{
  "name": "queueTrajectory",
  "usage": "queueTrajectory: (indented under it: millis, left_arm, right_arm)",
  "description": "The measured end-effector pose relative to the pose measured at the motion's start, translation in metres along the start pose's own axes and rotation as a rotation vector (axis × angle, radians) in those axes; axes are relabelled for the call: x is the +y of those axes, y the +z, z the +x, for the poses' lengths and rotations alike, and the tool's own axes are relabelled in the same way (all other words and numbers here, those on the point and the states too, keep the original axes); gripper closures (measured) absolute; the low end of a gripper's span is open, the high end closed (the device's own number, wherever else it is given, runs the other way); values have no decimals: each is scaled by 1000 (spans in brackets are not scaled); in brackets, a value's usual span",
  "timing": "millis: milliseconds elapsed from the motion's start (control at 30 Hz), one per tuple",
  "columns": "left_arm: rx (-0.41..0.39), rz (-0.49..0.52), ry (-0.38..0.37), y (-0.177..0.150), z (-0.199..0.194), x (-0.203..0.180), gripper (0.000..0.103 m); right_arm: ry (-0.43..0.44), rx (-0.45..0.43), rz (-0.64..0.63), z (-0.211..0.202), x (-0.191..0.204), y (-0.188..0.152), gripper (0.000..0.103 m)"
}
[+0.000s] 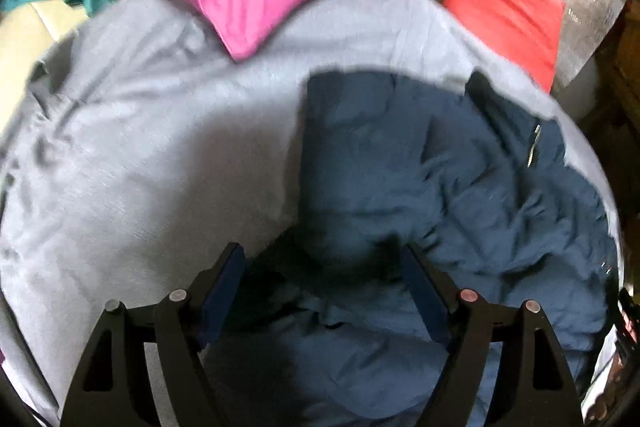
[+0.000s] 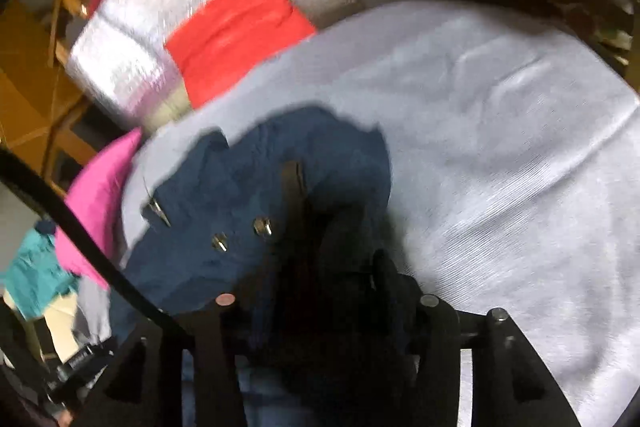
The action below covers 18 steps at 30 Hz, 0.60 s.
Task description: Fold large clothes
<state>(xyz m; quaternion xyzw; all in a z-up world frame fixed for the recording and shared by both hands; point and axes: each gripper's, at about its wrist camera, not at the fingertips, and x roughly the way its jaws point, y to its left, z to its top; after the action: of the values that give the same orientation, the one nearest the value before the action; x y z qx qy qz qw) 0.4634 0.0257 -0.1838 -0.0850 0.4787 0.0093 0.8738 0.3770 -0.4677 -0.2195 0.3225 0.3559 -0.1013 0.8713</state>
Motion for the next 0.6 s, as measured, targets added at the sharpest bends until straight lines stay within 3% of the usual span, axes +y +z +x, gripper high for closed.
queueTrajectory:
  millis: [133, 233, 300, 367, 500, 600]
  left_arm:
    - [-179, 51, -14, 3, -41, -13, 22]
    - [-226, 89, -111, -3, -51, -31, 22]
    - [-200, 139, -160, -10, -44, -49, 22]
    - [-174, 187, -164, -16, -34, -65, 22]
    - [-57, 261, -138, -27, 3, -89, 22]
    - [23, 253, -134, -36, 26, -88, 20]
  right_arm:
    - [86, -111, -20, -33, 3, 3, 51]
    - [196, -127, -86, -45, 19, -4, 53]
    - [251, -74, -126, -36, 33, -11, 63]
    - [258, -7, -164, -22, 46, -22, 65]
    - [239, 91, -210, 10, 70, -41, 65]
    - [186, 221, -208, 38, 71, -54, 69]
